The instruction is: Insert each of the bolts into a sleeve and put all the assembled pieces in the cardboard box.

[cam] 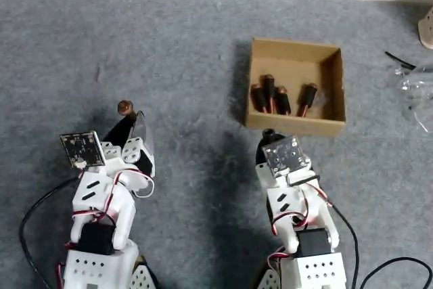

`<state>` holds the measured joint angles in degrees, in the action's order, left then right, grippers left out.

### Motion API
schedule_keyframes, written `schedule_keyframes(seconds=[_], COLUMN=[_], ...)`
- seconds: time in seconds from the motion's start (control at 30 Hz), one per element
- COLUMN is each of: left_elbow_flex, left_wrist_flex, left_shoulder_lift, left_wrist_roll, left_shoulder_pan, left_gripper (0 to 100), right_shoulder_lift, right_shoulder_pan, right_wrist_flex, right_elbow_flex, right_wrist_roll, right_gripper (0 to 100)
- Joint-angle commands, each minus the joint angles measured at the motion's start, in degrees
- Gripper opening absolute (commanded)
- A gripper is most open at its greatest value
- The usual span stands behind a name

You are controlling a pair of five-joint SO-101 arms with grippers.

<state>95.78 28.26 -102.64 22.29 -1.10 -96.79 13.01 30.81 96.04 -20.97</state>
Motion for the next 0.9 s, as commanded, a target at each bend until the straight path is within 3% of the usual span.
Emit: schedule_keyframes(seconds=[0.0, 0.17, 0.47, 0.7, 0.87], left_elbow_flex=[1.45, 1.45, 1.45, 1.45, 1.45], left_wrist_flex=[-0.09, -0.09, -1.85, -2.37, -2.29], left_shoulder_lift=[-0.48, -0.48, -0.48, -0.48, -0.22], left_wrist_roll=[0.00, 0.00, 0.00, 0.00, 0.00], left_shoulder_pan=[0.22, 6.11, 9.98, 9.45, 6.64], left_gripper=[1, 1, 1, 1, 1], right_shoulder_lift=[-0.84, -0.84, -0.84, -0.84, -0.84], right_shoulder_pan=[-0.92, -0.75, -0.40, 17.01, 29.05], right_wrist_flex=[-2.59, -2.42, -3.38, -10.95, -21.76], right_elbow_flex=[7.16, 7.16, 7.16, 7.16, 7.16], right_wrist_roll=[-0.70, -0.44, -0.44, -0.44, -0.44], right_gripper=[0.6, 0.6, 0.6, 0.6, 0.6])
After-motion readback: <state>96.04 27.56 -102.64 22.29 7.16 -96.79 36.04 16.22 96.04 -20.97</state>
